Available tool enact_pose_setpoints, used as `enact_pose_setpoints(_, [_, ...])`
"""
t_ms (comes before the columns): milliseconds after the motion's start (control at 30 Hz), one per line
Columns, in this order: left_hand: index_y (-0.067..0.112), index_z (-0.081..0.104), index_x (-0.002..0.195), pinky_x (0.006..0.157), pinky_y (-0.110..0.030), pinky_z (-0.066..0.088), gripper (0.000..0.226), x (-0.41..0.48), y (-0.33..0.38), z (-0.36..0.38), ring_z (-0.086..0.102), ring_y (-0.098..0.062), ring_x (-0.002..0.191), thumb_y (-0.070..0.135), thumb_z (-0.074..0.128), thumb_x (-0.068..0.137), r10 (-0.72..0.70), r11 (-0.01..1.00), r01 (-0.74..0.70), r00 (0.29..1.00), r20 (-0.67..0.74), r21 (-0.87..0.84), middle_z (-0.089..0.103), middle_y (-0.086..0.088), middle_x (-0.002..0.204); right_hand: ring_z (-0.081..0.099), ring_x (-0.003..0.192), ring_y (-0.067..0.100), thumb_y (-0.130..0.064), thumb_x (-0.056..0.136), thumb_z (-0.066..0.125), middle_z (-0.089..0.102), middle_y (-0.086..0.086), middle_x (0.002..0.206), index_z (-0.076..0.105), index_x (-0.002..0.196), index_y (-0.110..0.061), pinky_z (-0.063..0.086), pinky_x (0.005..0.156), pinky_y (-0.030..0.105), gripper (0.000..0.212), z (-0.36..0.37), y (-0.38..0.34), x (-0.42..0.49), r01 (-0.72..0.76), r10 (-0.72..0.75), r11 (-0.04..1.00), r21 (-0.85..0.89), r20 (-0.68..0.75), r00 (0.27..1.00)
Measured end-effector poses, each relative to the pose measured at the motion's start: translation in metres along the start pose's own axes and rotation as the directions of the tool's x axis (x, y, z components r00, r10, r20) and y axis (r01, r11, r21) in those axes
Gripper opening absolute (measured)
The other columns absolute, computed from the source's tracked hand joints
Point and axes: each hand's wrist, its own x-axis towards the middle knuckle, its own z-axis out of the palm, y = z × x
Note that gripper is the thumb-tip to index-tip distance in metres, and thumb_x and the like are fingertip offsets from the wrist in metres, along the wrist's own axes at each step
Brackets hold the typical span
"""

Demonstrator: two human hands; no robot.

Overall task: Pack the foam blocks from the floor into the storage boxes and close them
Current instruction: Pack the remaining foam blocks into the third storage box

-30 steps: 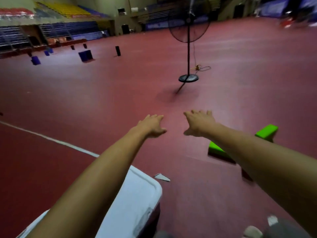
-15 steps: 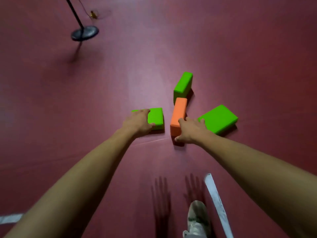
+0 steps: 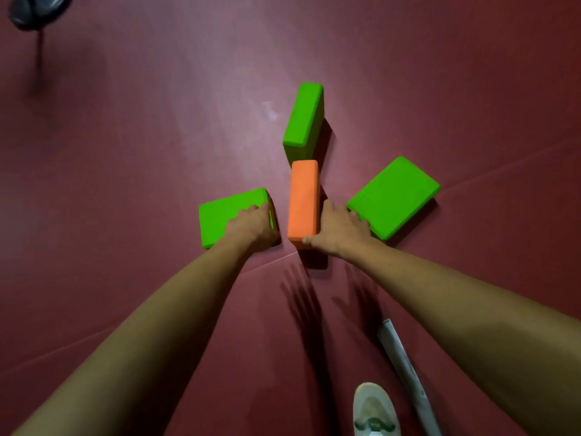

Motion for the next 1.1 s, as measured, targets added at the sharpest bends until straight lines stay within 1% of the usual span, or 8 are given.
enact_pose_setpoints(200, [0.017,0.031,0.151,0.105,-0.049,0.039,0.066,0.050,-0.032,0.003,0.035,-0.034,0.140,0.024,0.059,0.091,0.210,0.903,-0.216,0.976,0.056,0.371,0.033,-0.012,0.154,0.047,0.130,0.038,-0.053,0.075,0.076,0.047,0.015,0.141,0.037,0.140,-0.015,0.043,0.100,0.056,0.084,0.029,-0.037,0.064,-0.215,0.225,0.959,0.184,-0.035,0.974])
enact_pose_setpoints(333, [0.018,0.030,0.151,0.106,-0.046,0.039,0.064,0.114,-0.047,0.009,0.034,-0.032,0.141,0.017,0.053,0.092,0.309,0.811,-0.320,0.945,0.105,0.489,0.034,-0.010,0.154,0.037,0.134,0.043,-0.049,0.078,0.076,0.026,0.020,0.153,0.010,0.155,-0.017,0.040,0.100,0.063,0.107,0.046,-0.077,0.117,-0.245,0.250,0.944,0.220,0.004,0.968])
enact_pose_setpoints(467, [0.022,0.042,0.144,0.104,-0.042,0.037,0.049,0.178,-0.048,0.016,0.036,-0.029,0.138,0.025,0.051,0.096,0.325,0.701,-0.386,0.921,0.212,0.600,0.042,-0.006,0.148,0.034,0.134,0.047,-0.040,0.079,0.077,-0.001,0.022,0.161,-0.011,0.157,-0.036,0.042,0.099,0.064,0.117,0.064,-0.090,0.156,-0.230,0.236,0.958,0.171,-0.011,0.972])
enact_pose_setpoints(567, [0.025,0.029,0.155,0.116,-0.050,0.025,0.057,0.215,-0.048,0.030,0.017,-0.030,0.151,0.030,0.047,0.101,0.328,0.582,-0.478,0.878,0.348,0.658,0.026,-0.004,0.162,0.037,0.128,0.047,-0.030,0.077,0.078,0.002,0.020,0.160,-0.017,0.154,-0.045,0.051,0.091,0.056,0.123,0.084,-0.096,0.166,-0.128,0.135,0.990,0.063,-0.129,0.982])
enact_pose_setpoints(667, [0.028,0.013,0.160,0.121,-0.058,0.005,0.068,0.228,-0.043,0.041,-0.004,-0.029,0.154,0.039,0.046,0.102,0.314,0.436,-0.609,0.793,0.522,0.662,0.005,-0.002,0.168,0.036,0.127,0.051,-0.029,0.075,0.077,0.006,0.024,0.159,-0.019,0.154,-0.042,0.054,0.084,0.055,0.125,0.101,-0.103,0.165,-0.098,0.091,0.994,-0.039,-0.160,0.983])
enact_pose_setpoints(800, [0.027,0.004,0.160,0.122,-0.055,0.001,0.068,0.234,-0.028,0.043,0.000,-0.030,0.154,0.043,0.039,0.104,0.277,0.273,-0.687,0.726,0.629,0.673,0.008,-0.007,0.168,0.041,0.124,0.051,-0.030,0.070,0.079,0.016,0.026,0.157,-0.012,0.157,-0.041,0.056,0.081,0.054,0.126,0.110,-0.091,0.160,-0.091,0.073,0.993,-0.077,-0.207,0.976])
enact_pose_setpoints(967, [0.028,0.008,0.159,0.120,-0.051,0.016,0.081,0.238,-0.044,0.037,0.026,-0.030,0.146,0.045,0.056,0.095,0.337,0.342,-0.657,0.753,0.565,0.672,0.031,-0.005,0.159,0.048,0.115,0.043,-0.032,0.069,0.080,0.023,0.021,0.155,-0.006,0.157,-0.045,0.057,0.080,0.050,0.124,0.100,-0.075,0.160,-0.064,0.054,0.997,-0.038,-0.233,0.971])
enact_pose_setpoints(1100, [0.034,0.023,0.156,0.109,-0.037,0.025,0.075,0.233,-0.053,0.046,0.025,-0.023,0.142,0.050,0.059,0.093,0.311,0.290,-0.652,0.756,0.576,0.701,0.028,0.005,0.157,0.050,0.111,0.041,-0.034,0.069,0.079,0.023,0.019,0.156,-0.004,0.156,-0.046,0.056,0.081,0.049,0.121,0.097,-0.073,0.159,-0.035,0.016,0.996,-0.077,-0.228,0.974])
